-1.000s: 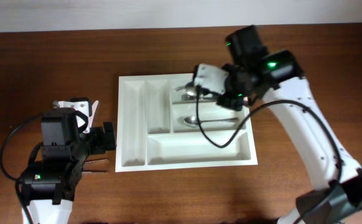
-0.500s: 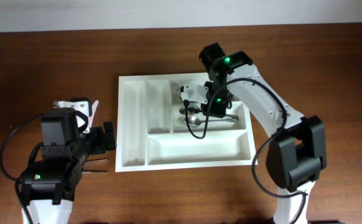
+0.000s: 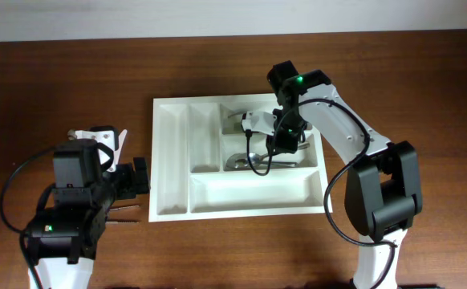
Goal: Pack container
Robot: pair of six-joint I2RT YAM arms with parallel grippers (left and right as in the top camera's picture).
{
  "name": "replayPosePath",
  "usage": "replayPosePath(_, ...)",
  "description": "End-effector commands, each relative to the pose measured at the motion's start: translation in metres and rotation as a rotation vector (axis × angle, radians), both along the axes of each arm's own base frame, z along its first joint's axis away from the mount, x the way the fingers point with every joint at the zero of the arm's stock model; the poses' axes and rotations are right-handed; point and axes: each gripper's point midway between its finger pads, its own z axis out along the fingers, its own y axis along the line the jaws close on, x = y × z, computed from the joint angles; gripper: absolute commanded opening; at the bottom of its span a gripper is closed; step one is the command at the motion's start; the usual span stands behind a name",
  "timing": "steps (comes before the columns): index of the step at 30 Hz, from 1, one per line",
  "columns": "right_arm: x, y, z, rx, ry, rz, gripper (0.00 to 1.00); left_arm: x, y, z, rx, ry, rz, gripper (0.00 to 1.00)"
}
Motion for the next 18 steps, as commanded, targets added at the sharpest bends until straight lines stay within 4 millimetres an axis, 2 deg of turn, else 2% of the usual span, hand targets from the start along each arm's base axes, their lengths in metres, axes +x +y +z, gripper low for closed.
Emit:
replayPosePath(1,0.003,0.006,0.020,0.049,-0.027,-0.042,0.40,0.002,-0.004,0.009,-0.015,-0.025,-0.007,0.99)
replayPosePath(6,0.016,0.000,0.085,0.092,-0.162,-0.172,0.43,0.002,-0.004,0.009,-0.015,-0.025,-0.007,0.99)
replayPosePath(7,0.017,-0.011,0.106,0.080,-0.210,-0.227,0.54,0.002,-0.004,0.009,-0.015,-0.024,-0.006,0.99)
replayPosePath(8,0.019,-0.019,0.117,0.074,-0.245,-0.242,0.58,0.002,-0.003,0.009,-0.015,-0.024,-0.006,0.99)
replayPosePath(9,0.023,-0.034,0.138,0.065,-0.315,-0.273,0.96,0.002,-0.003,0.008,-0.015,-0.023,-0.006,0.99)
replayPosePath(10,0.027,-0.042,0.146,0.060,-0.353,-0.293,0.99,0.003,-0.003,0.008,-0.015,-0.023,-0.006,0.99)
replayPosePath(12,0.052,-0.082,0.182,0.066,-0.505,-0.486,0.99,0.004,-0.004,0.010,-0.015,-0.031,-0.006,0.99)
replayPosePath(13,0.070,-0.122,0.205,0.100,-0.581,-0.719,0.99,0.004,-0.004,0.009,-0.015,-0.029,-0.007,0.99)
replayPosePath(14,0.071,-0.142,0.213,0.130,-0.583,-0.845,0.99,0.003,-0.004,0.008,-0.014,-0.022,-0.007,0.99)
replayPosePath(15,0.070,-0.155,0.216,0.150,-0.572,-0.920,0.99,0.001,-0.004,0.007,-0.014,-0.017,-0.007,0.99)
replayPosePath(16,0.062,-0.177,0.219,0.169,-0.541,-1.028,0.99,-0.002,-0.004,0.005,-0.014,-0.001,-0.007,0.99)
replayPosePath(18,0.052,-0.206,0.228,0.204,-0.530,-1.134,0.99,-0.011,-0.003,-0.003,-0.014,0.050,-0.006,0.99)
